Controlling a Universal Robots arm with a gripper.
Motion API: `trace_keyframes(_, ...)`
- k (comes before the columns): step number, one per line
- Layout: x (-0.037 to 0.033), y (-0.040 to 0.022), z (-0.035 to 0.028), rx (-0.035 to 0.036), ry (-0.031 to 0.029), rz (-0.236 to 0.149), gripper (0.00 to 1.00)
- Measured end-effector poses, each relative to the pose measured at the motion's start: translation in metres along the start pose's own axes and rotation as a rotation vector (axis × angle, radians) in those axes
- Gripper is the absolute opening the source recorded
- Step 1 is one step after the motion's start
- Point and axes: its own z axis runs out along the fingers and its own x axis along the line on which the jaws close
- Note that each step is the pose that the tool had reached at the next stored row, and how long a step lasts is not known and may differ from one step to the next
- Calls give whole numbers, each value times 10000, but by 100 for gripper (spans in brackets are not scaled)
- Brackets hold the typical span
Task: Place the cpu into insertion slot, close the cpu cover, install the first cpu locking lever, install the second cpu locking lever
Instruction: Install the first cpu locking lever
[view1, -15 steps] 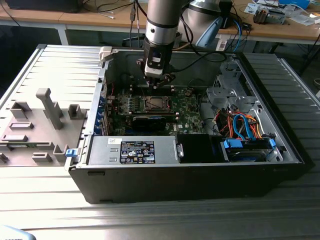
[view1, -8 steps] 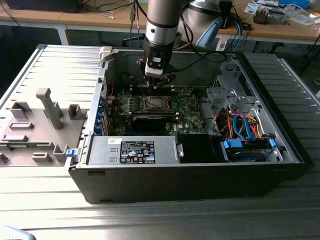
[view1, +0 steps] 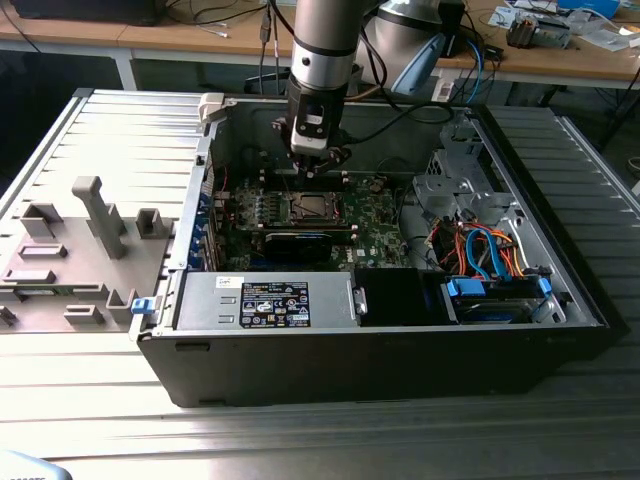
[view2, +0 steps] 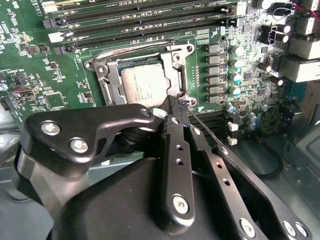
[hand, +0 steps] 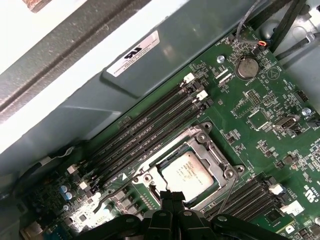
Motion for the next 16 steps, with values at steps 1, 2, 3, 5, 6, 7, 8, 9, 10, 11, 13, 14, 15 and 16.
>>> trace_keyframes(1, 0, 0, 0, 2, 0, -19, 11)
trace_keyframes(2, 0, 0, 0, 2, -1, -34, 11)
trace_keyframes(3, 0, 0, 0, 3, -1, -45, 11)
trace_keyframes(5, 0, 0, 0, 4, -2, -69, 11)
trace_keyframes(6, 0, 0, 0, 5, -3, -78, 11)
trace_keyframes(7, 0, 0, 0, 6, -3, -93, 11)
trace_keyframes(8, 0, 0, 0, 6, -3, -103, 11)
trace_keyframes(9, 0, 0, 0, 7, -4, -113, 11)
trace_keyframes(10, 0, 0, 0, 8, -4, -132, 11)
trace_keyframes(11, 0, 0, 0, 9, -5, -142, 11)
trace_keyframes(13, 0, 0, 0, 11, -6, -168, 11)
trace_keyframes(14, 0, 0, 0, 12, -6, -192, 11)
trace_keyframes(15, 0, 0, 0, 12, -7, -203, 11)
trace_keyframes(16, 0, 0, 0, 13, -7, -212, 11)
